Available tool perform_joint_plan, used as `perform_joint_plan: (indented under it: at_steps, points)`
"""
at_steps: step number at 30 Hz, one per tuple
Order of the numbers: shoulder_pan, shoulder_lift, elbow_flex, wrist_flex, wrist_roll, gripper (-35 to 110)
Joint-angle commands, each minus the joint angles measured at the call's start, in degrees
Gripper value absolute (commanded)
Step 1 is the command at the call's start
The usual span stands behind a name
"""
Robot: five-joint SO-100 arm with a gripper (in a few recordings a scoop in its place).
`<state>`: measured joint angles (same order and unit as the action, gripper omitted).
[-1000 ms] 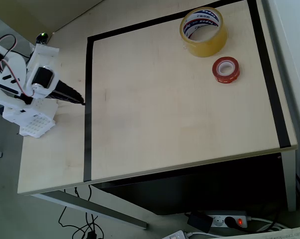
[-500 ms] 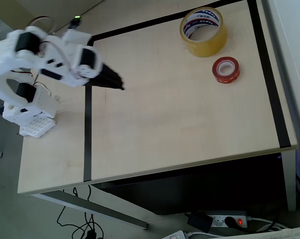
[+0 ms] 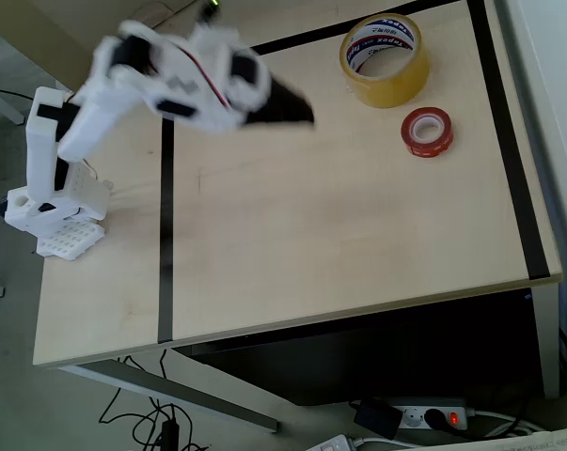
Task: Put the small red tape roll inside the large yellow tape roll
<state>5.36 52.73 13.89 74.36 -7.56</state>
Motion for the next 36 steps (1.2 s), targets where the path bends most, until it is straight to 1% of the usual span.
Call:
perform_joint_plan:
  at_steps: [1,13,36]
  points:
    - [-1.05,1.67,-8.09,-8.61,-0.97,0]
    - [-2.9,-11.95,-8.53,-23.03,-0.62,0]
    - [-5.45,-29.27,-9.23,-43.95,-0.88,0]
